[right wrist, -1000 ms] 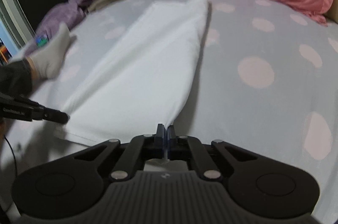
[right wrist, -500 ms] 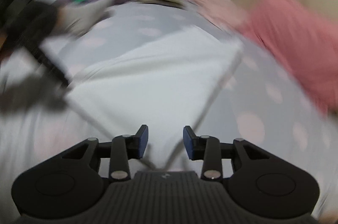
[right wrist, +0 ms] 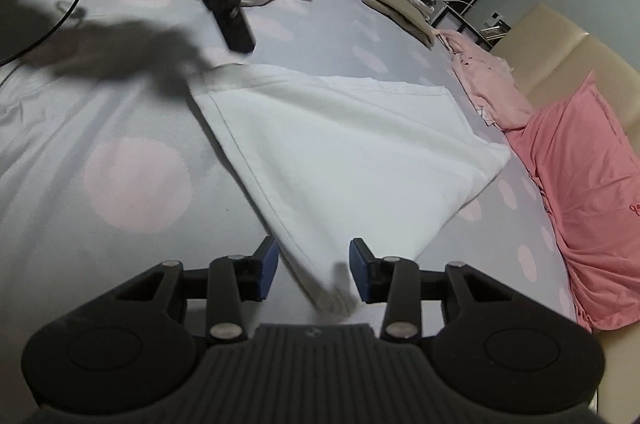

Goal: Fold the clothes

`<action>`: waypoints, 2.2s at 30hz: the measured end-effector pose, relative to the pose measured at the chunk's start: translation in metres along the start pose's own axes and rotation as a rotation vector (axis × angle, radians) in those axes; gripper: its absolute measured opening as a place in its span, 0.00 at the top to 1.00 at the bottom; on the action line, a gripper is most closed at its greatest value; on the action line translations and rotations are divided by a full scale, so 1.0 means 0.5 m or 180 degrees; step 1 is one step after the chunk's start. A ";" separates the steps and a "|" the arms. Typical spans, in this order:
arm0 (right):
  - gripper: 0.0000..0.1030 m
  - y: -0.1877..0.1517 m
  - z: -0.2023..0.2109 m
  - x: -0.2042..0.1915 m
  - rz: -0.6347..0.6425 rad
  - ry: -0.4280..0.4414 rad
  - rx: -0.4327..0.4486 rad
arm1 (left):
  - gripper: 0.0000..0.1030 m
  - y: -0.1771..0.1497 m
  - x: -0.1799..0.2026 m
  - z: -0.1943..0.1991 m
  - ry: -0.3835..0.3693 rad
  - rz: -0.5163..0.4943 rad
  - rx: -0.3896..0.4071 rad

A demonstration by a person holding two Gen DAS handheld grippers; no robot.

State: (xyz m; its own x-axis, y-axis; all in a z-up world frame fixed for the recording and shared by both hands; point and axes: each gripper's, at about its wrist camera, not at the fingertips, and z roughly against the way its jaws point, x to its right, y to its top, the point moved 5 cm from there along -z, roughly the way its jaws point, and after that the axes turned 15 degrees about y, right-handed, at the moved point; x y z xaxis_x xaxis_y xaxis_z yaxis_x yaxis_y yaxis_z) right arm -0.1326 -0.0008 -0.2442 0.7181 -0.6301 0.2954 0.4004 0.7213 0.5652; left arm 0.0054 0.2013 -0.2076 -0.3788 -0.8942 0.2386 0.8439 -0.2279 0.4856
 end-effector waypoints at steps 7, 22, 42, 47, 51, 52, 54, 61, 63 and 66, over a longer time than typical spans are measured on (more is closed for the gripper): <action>0.50 -0.001 -0.016 -0.022 0.0545 -0.0094 -0.0153 | 0.80 -0.009 0.022 -0.020 -0.0081 -0.0123 -0.0298; 0.49 -0.001 -0.004 0.005 0.1069 0.0164 -0.0053 | 0.53 0.137 0.018 0.008 -0.0104 0.0234 0.0298; 0.48 0.024 -0.248 0.691 -0.1878 -0.0197 0.1022 | 0.71 0.617 0.102 -0.473 0.0037 -0.0666 0.0656; 0.47 0.020 -0.299 0.751 -0.2380 -0.0080 0.1296 | 0.91 0.632 0.107 -0.461 -0.0077 -0.0743 0.0932; 0.47 0.029 -0.324 0.781 -0.2594 -0.0053 0.1461 | 0.97 0.648 0.098 -0.464 -0.0066 -0.0563 0.0950; 0.47 0.033 -0.327 0.783 -0.2615 -0.0055 0.1480 | 0.98 0.654 0.089 -0.466 -0.0060 -0.0418 0.0928; 0.47 0.038 -0.329 0.784 -0.2601 -0.0065 0.1466 | 0.98 0.665 0.072 -0.472 -0.0090 -0.0154 0.0897; 0.47 0.055 -0.339 0.793 -0.2622 -0.0133 0.1365 | 0.95 0.679 0.078 -0.504 0.0178 -0.0267 0.0644; 0.47 0.060 -0.329 0.790 -0.2627 -0.0113 0.1391 | 0.86 0.678 0.070 -0.489 0.0331 -0.0258 0.0677; 0.47 0.066 -0.288 0.761 -0.2510 -0.0032 0.1411 | 0.86 0.657 0.058 -0.422 0.0412 -0.0371 0.0792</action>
State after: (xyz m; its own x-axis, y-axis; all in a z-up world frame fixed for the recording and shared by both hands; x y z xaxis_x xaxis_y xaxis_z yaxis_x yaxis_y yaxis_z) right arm 0.2356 -0.1755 -0.2240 0.3224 -0.8985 -0.2978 0.5167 -0.0966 0.8507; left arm 0.3518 0.0193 -0.2188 -0.4027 -0.9128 0.0677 0.6725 -0.2449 0.6984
